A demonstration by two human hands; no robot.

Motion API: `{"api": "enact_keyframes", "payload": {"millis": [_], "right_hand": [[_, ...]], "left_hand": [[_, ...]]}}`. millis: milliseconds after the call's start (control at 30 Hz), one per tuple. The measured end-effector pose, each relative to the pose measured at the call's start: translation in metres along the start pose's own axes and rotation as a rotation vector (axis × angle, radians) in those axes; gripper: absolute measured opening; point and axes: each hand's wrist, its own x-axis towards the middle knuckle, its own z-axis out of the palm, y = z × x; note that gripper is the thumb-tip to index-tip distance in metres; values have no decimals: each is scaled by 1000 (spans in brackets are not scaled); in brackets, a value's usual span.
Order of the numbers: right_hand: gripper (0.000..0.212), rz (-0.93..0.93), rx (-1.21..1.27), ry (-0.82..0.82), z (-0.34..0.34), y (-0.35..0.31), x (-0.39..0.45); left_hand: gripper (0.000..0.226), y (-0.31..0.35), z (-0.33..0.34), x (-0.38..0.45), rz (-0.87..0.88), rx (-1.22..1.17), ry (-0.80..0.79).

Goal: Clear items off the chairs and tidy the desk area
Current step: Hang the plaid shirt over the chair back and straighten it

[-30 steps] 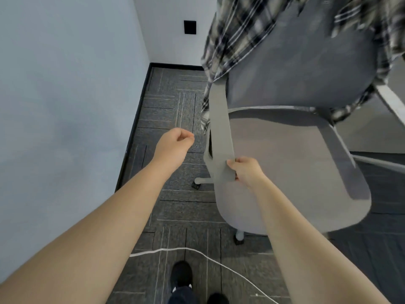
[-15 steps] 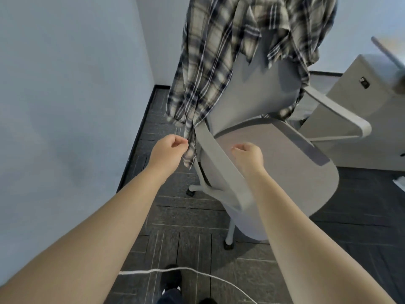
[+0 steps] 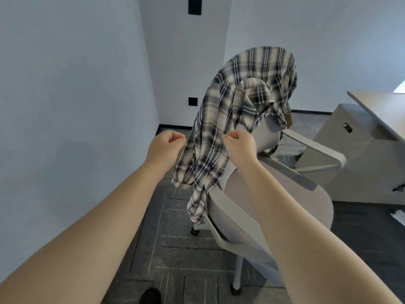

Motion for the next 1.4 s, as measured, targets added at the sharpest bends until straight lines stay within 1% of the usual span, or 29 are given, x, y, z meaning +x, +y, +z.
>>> {"api": "enact_keyframes", "payload": {"millis": [67,100,133,167,200,233,333,400,533,667,767,800,867,967,1000,1100,1133,1200,1267,1333,1400], "right_hand": [[9,-8,2,21,13,-11,13],[4,-5,2,38,21,-18,21],[10,-3,2,65,28,-25,29],[30,1,-4,94,36,-32,37],[45,17,-32,136,43,-40,45],[53,24,-60,187,49,-48,53],[63,22,-103,297,63,-65,74],[61,49,-157,335,68,-71,84],[47,60,-295,367,70,-74,86],[36,40,-257,378,67,-71,77],[18,17,-248,357,59,-60,61],[17,6,-238,358,54,-56,53],[23,-17,-215,356,43,-49,35],[19,-26,-211,336,24,-43,8],[21,-24,-207,333,19,-44,0],[49,-8,-261,364,6,-51,-12],[54,-8,-301,387,6,-56,-13],[52,-18,-395,417,1,-65,-16],[47,7,-514,400,0,-74,-16],[44,33,-639,378,-1,-81,-13],[38,38,-733,407,-3,-84,-11]], "left_hand": [[17,2,-7,21,16,-1,-32],[15,2,-11,33,20,0,-53],[12,2,-15,45,24,2,-74],[9,1,-18,59,29,7,-96],[8,1,-22,73,36,12,-122],[8,0,-25,87,40,15,-147],[13,-1,-34,123,48,17,-210],[16,0,-38,141,62,27,-240],[6,5,-38,158,85,37,-285],[10,11,-33,155,112,48,-326],[19,13,-29,146,119,50,-324],[21,14,-28,142,119,43,-325],[22,16,-25,130,115,39,-329],[23,22,-18,109,123,37,-338],[23,26,-16,102,129,31,-340],[13,37,-10,82,157,6,-340],[12,40,-9,78,168,1,-338],[17,47,-6,68,203,7,-335],[21,53,-4,64,226,32,-322],[20,58,-3,64,243,46,-306],[15,61,-1,64,258,43,-306]]}}
